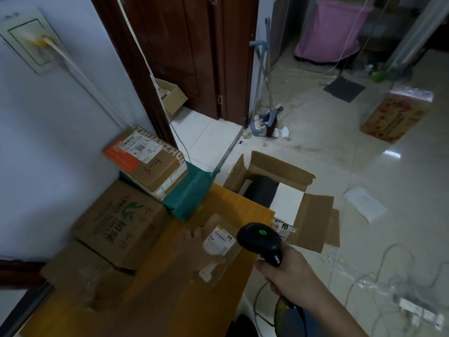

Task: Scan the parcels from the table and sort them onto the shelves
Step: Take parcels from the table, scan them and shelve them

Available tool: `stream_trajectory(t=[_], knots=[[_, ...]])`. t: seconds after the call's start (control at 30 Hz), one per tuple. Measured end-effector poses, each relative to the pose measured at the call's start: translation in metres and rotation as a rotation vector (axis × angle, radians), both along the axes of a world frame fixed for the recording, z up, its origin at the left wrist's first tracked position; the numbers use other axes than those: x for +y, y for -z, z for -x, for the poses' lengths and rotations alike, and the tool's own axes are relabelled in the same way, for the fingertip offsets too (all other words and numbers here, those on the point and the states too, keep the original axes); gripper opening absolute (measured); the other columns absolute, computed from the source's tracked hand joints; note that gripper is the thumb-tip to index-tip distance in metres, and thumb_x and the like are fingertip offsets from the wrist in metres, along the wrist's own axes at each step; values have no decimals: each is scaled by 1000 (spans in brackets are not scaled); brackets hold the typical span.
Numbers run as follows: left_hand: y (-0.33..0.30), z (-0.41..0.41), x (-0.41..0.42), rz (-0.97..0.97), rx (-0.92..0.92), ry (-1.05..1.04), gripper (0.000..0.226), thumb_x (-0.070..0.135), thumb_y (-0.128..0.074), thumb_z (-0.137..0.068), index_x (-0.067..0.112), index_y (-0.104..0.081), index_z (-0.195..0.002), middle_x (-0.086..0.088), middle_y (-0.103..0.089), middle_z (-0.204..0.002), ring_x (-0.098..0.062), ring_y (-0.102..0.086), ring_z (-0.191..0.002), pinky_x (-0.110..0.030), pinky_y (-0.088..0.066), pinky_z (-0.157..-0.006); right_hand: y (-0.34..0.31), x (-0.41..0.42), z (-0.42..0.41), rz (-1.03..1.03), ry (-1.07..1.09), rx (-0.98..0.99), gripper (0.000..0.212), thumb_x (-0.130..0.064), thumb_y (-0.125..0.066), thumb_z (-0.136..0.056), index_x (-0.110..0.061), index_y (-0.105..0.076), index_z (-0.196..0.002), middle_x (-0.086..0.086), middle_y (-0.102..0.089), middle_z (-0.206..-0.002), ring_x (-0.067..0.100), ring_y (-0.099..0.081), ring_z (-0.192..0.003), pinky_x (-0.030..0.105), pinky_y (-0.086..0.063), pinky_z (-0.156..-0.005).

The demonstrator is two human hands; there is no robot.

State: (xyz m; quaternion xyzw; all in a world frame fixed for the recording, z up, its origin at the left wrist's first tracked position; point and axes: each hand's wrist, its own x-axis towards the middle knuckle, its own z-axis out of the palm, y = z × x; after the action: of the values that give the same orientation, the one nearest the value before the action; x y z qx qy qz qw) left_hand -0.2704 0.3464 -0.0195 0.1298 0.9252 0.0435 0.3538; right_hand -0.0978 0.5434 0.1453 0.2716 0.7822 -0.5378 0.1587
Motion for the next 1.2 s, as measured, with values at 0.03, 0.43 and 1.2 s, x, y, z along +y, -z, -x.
stream_trajectory(t=[0.03,0.43,1.2], knots=[[4,-9,-6,-34,-26,-138,153,100,-65,-52,16,-6,-166,-12,-24,-167,-35,-30,-152,-52,-35,-119,-1,0,2,6,-13,-1,12,-23,-69,-89,-20,-61,-98,6,-60,-65,17,-60,-53,43,-51,-59],[46,-81,-38,-702,-350,-1178,125,72,-95,-42,11,-58,-145,-8,-68,-137,-30,-66,-121,-52,-52,-109,-3,-27,14,69,-138,36,21,-21,-66,-92,-36,-57,-104,3,-61,-58,16,-60,-48,33,-52,-54],[47,-146,-21,-933,-168,-1057,120,17,-95,-75,26,-15,-165,11,-62,-127,-13,-63,-111,-36,-57,-99,6,-22,-7,67,-160,-2,15,-10,-66,-87,-17,-60,-99,2,-60,-57,18,-55,-43,32,-49,-52]])
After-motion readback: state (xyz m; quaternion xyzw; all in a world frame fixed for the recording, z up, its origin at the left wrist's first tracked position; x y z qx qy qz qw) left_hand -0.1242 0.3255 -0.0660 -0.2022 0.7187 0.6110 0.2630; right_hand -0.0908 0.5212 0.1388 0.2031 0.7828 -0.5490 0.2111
